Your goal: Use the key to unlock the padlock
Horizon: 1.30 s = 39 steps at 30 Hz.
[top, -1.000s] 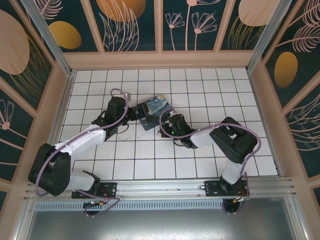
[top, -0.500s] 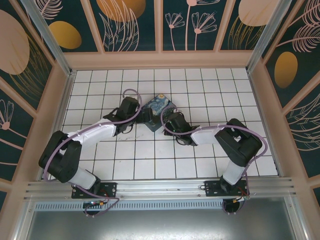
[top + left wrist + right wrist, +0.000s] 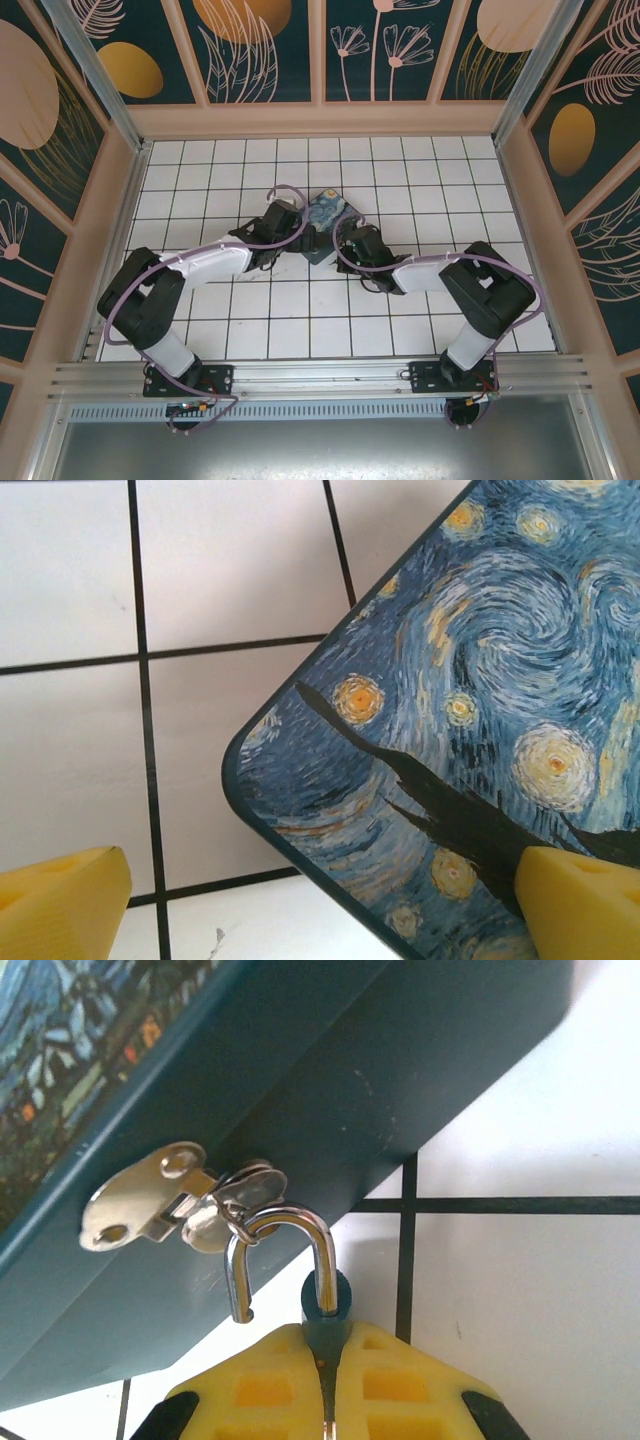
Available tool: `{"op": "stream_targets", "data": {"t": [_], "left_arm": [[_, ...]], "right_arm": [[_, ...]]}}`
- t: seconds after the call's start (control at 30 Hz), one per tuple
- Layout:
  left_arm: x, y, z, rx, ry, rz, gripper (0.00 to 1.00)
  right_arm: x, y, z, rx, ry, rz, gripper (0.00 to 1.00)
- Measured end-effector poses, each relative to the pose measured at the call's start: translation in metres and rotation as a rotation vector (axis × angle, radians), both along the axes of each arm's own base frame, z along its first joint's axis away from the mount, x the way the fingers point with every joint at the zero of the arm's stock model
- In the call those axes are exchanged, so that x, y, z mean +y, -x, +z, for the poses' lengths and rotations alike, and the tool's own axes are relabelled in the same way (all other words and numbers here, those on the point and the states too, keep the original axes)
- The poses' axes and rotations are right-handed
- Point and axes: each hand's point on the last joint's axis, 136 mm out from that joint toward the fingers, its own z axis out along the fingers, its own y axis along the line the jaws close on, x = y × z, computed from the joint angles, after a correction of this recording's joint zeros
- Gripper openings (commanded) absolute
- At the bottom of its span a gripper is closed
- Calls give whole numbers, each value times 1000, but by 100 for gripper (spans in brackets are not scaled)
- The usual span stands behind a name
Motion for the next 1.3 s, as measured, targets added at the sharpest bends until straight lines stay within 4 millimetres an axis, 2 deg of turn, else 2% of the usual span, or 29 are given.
{"op": "stream_targets", "data": {"t": [0.23,0.4,1.3], "left_arm": [[-10,-10,1,-44,-38,5,99],[-13,-10,1,-59,-49,2,98],[-19,-10,-1,-77,-26,-17,95]], "right_arm": [[-13,4,0,14,-84,41,0],[-19,4,4,20,-150,52,0],[-14,0,9,46,-411,-96,0]]}}
